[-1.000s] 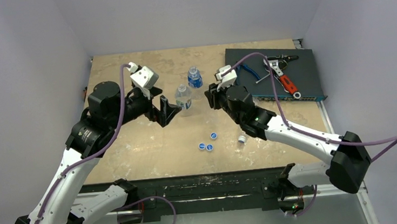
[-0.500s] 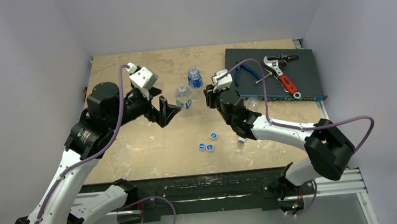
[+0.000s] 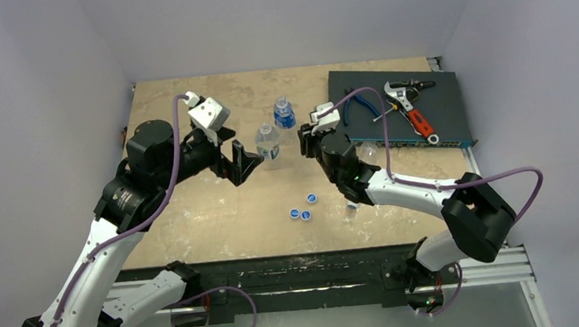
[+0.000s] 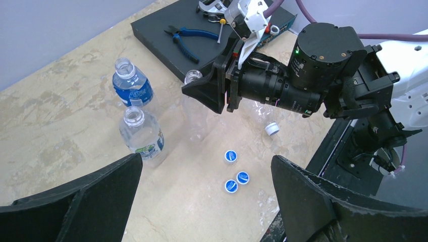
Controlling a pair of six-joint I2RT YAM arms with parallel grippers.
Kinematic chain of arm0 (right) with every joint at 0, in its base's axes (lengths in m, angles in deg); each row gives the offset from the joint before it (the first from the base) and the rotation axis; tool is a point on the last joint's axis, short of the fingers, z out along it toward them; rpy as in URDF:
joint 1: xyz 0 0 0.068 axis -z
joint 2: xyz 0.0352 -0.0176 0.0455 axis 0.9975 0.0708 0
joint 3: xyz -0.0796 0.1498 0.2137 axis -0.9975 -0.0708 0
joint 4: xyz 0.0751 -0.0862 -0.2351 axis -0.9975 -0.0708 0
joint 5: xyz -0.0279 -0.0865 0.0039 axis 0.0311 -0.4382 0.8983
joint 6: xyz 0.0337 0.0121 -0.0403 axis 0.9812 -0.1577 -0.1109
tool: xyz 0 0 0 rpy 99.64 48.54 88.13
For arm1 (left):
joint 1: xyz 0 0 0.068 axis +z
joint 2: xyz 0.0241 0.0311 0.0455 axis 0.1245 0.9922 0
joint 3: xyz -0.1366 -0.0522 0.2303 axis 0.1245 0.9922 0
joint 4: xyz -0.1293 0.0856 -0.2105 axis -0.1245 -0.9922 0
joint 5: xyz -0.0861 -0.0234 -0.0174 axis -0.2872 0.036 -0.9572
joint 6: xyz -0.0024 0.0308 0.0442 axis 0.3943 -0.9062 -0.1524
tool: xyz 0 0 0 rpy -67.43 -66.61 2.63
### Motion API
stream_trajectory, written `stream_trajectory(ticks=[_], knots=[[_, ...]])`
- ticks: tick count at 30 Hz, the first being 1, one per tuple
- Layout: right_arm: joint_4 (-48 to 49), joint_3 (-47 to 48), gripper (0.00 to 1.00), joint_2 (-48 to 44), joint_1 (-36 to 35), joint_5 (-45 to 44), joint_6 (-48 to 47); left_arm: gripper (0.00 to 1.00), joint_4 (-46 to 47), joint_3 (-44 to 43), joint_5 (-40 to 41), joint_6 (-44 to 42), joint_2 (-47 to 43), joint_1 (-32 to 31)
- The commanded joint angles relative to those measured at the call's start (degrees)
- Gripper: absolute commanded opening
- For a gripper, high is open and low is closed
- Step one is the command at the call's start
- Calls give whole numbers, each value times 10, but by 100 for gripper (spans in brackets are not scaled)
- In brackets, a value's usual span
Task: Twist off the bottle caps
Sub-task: Place the plastic bottle at the center of the board.
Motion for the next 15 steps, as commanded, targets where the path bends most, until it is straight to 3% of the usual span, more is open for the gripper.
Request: stream_trajectory(ticks=[1, 8, 15], knots=[[24, 0, 42, 0, -1, -3, -1, 100, 18, -10, -2, 3, -7, 2], [8, 10, 47, 10, -1, 6, 1, 100, 21, -10, -4, 3, -9, 2], [-5, 16, 59, 7, -1, 5, 3, 100, 21, -11, -6, 6, -11, 3]])
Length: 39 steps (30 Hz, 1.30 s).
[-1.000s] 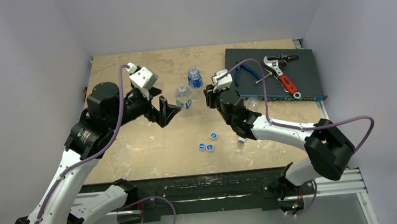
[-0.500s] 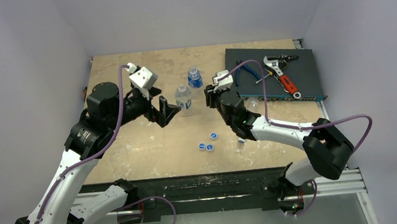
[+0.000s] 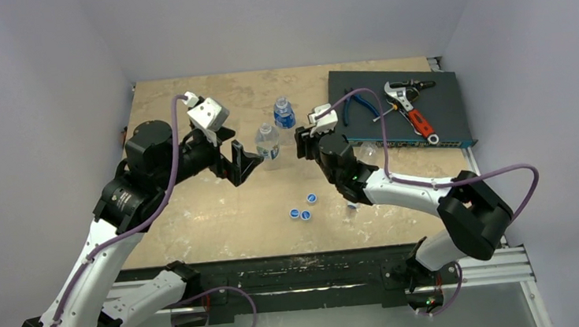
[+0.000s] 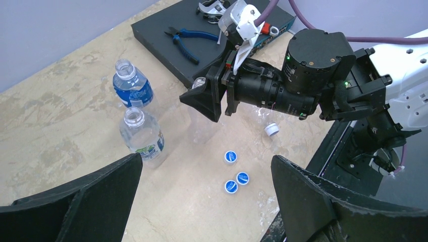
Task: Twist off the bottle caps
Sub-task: Place the plastic bottle at the center of the board, then pick up the plastic bottle at the center of the board.
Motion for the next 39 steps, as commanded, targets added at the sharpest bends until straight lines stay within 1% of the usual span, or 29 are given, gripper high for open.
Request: stream_trajectory(ticks=[1, 3, 5, 6, 11, 17, 19, 21, 25, 27, 29, 31, 35, 39], knots=[[-3, 19, 60, -6, -1, 2, -1, 100, 21, -11, -7, 6, -8, 3], [-8, 23, 64, -8, -1, 0, -3, 100, 22, -11, -9, 8, -8, 3], [-13, 28, 74, -11, -1, -2, -6, 100, 22, -12, -12, 10, -7, 4], [-17, 32, 77, -13, -1, -5, -6, 100, 22, -13, -15, 10, -8, 5], [-32, 49, 84, -27, -1, -10, -4, 100, 22, -16, -17, 12, -6, 6], [-75, 64, 99, -81, -1, -28, 21, 100, 19, -22, -20, 10, -4, 6], [-113, 72, 99, -108, -1, -38, 48, 100, 18, -23, -19, 9, -4, 6], [-191, 88, 99, -130, -1, -51, 92, 100, 18, -23, -19, 9, -4, 6], [-415, 104, 99, -173, -1, -101, 233, 100, 14, -28, -18, 7, -4, 6], [-508, 81, 99, -212, -1, -122, 304, 100, 12, -33, -20, 6, -2, 6], [-570, 40, 99, -251, -1, -125, 357, 100, 12, -35, -24, 7, 0, 6], [-603, -10, 99, -284, -1, -106, 396, 100, 14, -35, -29, 11, 2, 6], [-609, -98, 99, -328, -4, -60, 450, 100, 20, -29, -46, 21, 4, 11], [-592, -129, 99, -306, -9, -39, 469, 100, 16, -29, -52, 18, 5, 13]])
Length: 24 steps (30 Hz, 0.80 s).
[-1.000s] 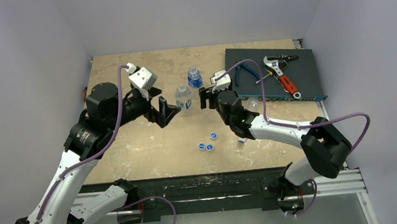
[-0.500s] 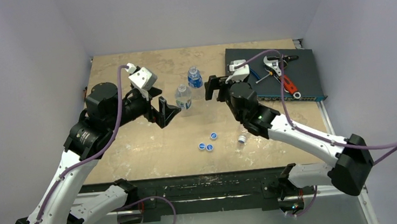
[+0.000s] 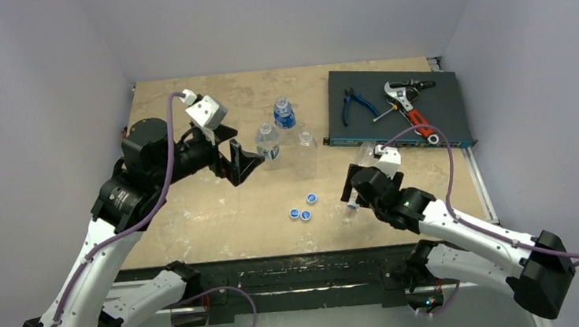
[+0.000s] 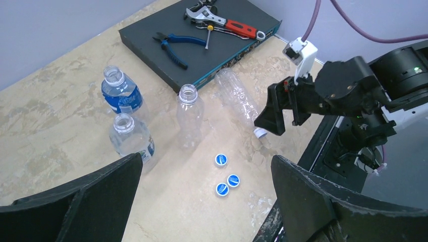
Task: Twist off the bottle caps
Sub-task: Pick up the plastic bottle at the center of the board.
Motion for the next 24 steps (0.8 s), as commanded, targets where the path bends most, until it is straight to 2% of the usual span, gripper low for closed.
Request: stream_trajectory(ticks=[1, 6, 10, 18, 24], knots=[[-16, -11, 99, 29, -8, 23, 69, 100, 15, -17, -21, 9, 1, 6], [-8, -11, 98, 96, -26, 16, 109, 100, 14, -16, -26, 8, 1, 6], [37, -35, 89, 117, -29, 10, 138, 100, 15, -16, -32, 8, 3, 6], [94, -51, 58, 152, -30, -12, 157, 100, 14, -20, -45, 3, 8, 7], [98, -53, 28, 165, -30, -29, 170, 100, 8, -25, -70, -9, 7, 7]])
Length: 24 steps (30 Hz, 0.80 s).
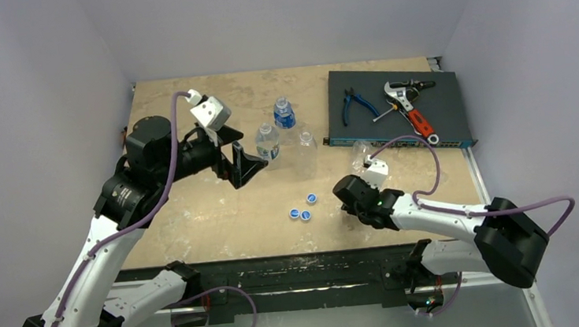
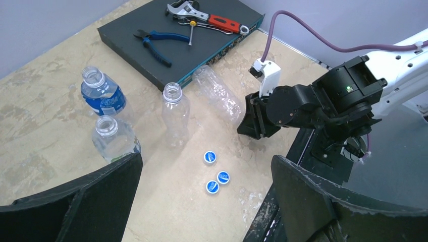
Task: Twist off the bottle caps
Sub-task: Pick up the plastic bottle at the center of the board.
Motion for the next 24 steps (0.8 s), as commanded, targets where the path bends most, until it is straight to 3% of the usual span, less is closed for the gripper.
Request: stream_trajectory(ticks=[1, 8, 15, 24], knots=[[13, -5, 24, -2, -4, -42, 32, 100, 9, -25, -35, -15, -3, 3], [-61, 33, 14, -111, -4, -70, 13, 100, 24, -26, -94, -76, -10, 3], [-56, 176, 11, -238, -4, -12, -173, 100, 49, -70, -126, -237, -19, 3], [-81, 426, 6, -150, -4, 190, -318, 100, 67, -91, -125, -468, -41, 3]])
